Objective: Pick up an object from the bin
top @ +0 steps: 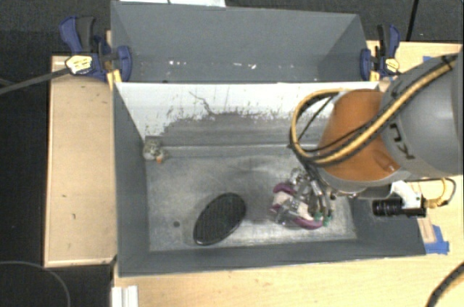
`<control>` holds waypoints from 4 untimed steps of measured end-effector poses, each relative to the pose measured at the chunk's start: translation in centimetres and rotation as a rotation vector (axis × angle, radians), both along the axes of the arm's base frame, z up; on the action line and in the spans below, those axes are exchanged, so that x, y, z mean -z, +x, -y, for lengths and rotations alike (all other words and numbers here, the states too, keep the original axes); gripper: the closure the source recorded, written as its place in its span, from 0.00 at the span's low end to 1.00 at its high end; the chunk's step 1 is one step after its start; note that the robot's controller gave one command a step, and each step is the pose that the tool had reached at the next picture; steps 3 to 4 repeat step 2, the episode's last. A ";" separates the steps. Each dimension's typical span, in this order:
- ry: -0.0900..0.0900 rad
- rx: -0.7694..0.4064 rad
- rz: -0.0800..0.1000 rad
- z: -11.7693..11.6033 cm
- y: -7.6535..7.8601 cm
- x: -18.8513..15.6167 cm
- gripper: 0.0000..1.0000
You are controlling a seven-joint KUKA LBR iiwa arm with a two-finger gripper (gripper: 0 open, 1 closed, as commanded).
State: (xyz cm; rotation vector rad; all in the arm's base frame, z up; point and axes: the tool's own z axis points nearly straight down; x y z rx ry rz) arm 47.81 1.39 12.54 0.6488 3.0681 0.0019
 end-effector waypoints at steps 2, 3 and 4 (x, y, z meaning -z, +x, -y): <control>0.000 -0.016 -0.001 0.0 0.1 -2.6 1.00; 0.000 -0.016 -0.001 0.0 0.1 -2.6 1.00; 0.000 -0.016 -0.001 0.0 0.1 -2.6 1.00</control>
Offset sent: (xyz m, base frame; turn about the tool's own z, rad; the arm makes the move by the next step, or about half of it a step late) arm -0.0002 0.0000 0.0027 0.0000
